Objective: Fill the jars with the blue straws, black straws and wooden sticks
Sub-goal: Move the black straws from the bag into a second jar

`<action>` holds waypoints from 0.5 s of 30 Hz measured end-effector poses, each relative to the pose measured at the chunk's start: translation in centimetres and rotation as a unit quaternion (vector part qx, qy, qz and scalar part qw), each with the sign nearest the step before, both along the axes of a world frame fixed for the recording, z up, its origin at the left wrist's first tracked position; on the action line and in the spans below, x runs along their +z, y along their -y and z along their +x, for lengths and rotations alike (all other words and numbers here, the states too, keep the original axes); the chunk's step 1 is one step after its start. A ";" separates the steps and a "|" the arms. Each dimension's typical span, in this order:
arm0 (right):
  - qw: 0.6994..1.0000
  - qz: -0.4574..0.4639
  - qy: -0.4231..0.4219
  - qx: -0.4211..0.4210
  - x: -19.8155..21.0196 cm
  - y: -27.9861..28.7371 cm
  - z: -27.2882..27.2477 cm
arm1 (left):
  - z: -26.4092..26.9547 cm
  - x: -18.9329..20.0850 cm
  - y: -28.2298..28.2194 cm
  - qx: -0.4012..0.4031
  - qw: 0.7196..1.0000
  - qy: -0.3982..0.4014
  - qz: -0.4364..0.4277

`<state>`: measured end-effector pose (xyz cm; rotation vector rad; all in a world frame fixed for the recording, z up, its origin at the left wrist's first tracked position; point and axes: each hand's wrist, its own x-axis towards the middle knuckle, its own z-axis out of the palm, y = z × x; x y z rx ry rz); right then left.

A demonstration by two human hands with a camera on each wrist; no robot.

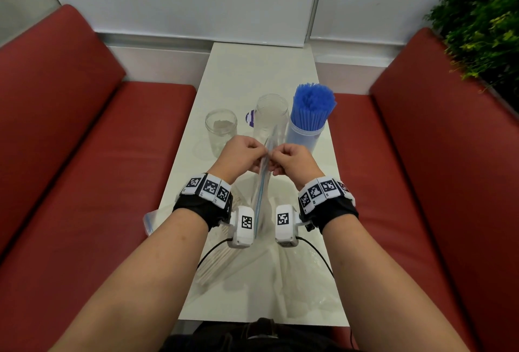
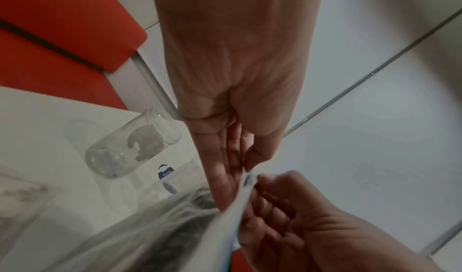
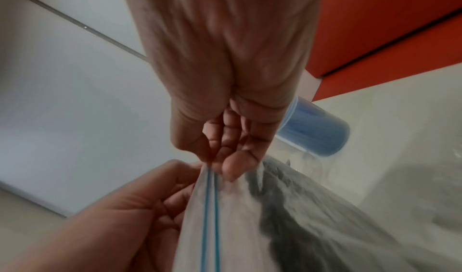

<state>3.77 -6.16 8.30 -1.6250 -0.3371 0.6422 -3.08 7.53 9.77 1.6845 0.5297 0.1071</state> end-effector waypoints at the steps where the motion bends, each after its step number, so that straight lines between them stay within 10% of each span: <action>1: 1.000 0.006 -0.007 -0.009 -0.1 -0.1 -0.1 | 0.0 0.0 0.1 0.005 1.000 0.003 -0.019; 8: 0.975 0.140 -0.162 -0.055 -1.1 -0.3 -0.7 | 0.2 -1.0 0.9 0.034 0.966 0.023 -0.254; 15: 0.890 0.269 -0.312 -0.194 -3.2 2.4 0.6 | -1.1 -3.2 -2.3 0.240 0.805 0.012 -0.543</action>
